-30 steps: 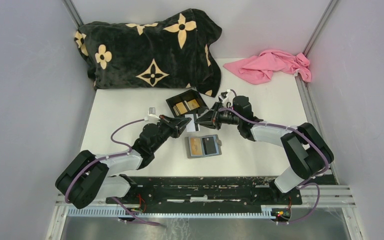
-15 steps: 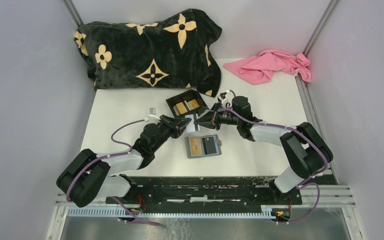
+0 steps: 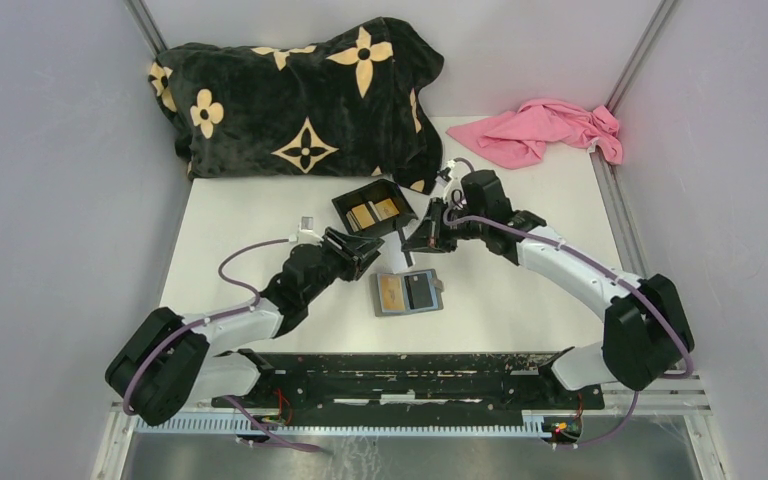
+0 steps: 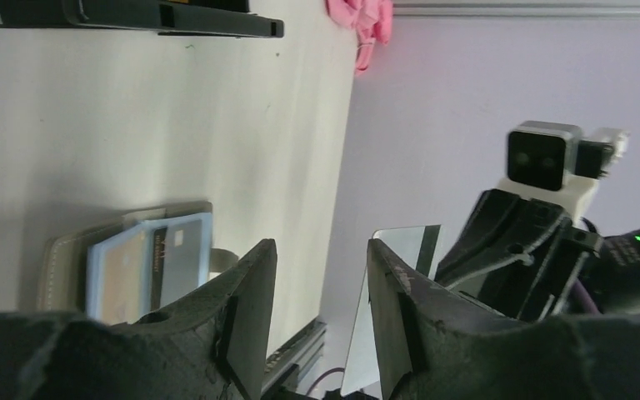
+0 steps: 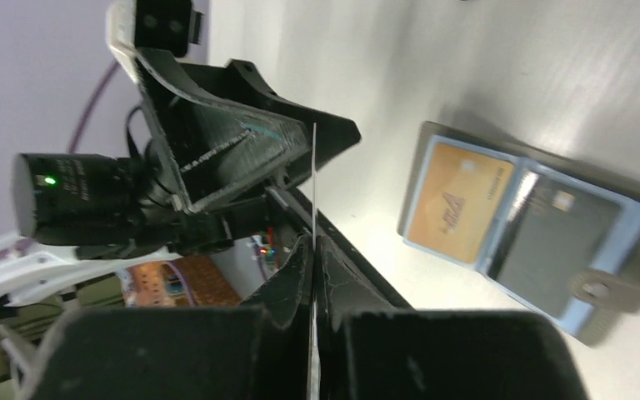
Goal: Put the credit cards into the card holder
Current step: Pick up the credit card from the storage box, then turn over the card slot in the card holder.
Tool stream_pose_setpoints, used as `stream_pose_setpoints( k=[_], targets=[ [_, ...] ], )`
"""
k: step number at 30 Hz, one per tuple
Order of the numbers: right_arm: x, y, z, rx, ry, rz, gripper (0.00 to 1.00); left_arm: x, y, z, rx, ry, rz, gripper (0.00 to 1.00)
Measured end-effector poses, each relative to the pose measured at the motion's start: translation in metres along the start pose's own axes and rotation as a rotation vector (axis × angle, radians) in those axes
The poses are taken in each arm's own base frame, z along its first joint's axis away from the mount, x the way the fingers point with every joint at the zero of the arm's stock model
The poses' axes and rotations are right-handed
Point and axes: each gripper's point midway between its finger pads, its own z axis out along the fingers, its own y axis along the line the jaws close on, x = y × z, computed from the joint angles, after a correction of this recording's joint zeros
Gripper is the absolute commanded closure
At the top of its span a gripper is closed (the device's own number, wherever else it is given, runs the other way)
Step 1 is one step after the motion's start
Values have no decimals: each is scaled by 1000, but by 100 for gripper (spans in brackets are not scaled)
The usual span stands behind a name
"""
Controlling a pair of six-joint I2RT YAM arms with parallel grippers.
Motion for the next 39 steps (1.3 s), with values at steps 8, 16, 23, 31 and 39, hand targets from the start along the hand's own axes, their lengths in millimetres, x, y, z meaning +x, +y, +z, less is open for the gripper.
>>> stream_pose_setpoints(
  k=[8,16,23,31,39],
  targets=[
    [28,-46,-18,295,75,-154,99,12,24,5,-131,75,141,55],
    [54,-82,-19,517,168,-252,99,42,44,11,-227,186,280,60],
    [57,-105,-16,647,181,-305,99,67,63,15,-283,270,374,64],
    [45,-125,-19,759,136,-346,99,78,97,7,-380,329,434,68],
    [38,-131,-20,797,105,-362,99,81,105,5,-402,342,454,69]
  ],
)
